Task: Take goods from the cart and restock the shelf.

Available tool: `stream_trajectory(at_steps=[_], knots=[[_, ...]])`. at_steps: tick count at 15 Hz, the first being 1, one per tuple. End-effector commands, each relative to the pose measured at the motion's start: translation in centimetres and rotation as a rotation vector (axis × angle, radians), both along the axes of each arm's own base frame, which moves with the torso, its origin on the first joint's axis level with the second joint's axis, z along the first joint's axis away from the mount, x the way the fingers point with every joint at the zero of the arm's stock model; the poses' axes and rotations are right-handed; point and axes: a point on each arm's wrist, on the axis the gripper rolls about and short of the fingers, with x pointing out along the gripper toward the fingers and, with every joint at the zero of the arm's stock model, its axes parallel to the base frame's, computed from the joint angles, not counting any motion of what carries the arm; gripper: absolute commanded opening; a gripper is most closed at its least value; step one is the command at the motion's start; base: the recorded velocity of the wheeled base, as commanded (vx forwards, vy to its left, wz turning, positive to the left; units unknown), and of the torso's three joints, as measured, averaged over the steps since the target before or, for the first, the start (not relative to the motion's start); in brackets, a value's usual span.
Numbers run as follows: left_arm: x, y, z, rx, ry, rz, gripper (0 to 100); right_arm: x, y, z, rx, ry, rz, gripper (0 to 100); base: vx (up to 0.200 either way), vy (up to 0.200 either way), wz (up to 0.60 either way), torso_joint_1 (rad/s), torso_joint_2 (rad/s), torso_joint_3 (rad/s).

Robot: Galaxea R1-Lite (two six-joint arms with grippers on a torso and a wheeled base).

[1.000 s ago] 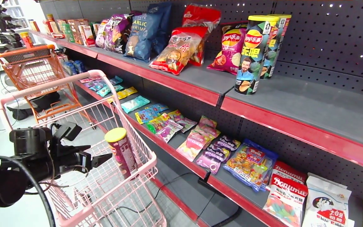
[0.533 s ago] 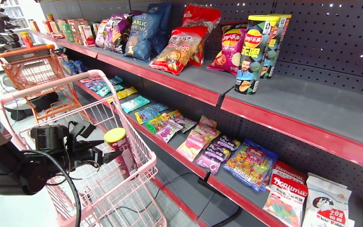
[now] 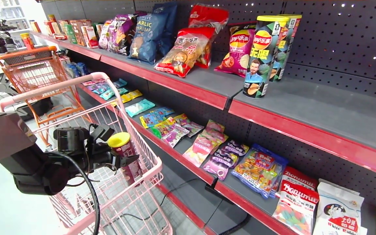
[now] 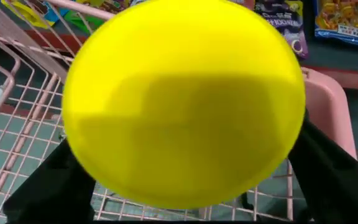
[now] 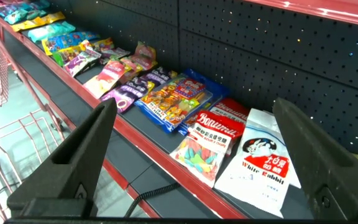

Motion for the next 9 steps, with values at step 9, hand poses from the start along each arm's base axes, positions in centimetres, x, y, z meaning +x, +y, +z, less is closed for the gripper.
stream_trajectory(at_steps=[9], knots=[[-1.8,0.3,2.2,-0.008,-0.08,0.043,0,0.0,0.0,0.0,0.0,0.0,-0.001,100,0.0,0.0,0.0,0.0,0.0,0.0]])
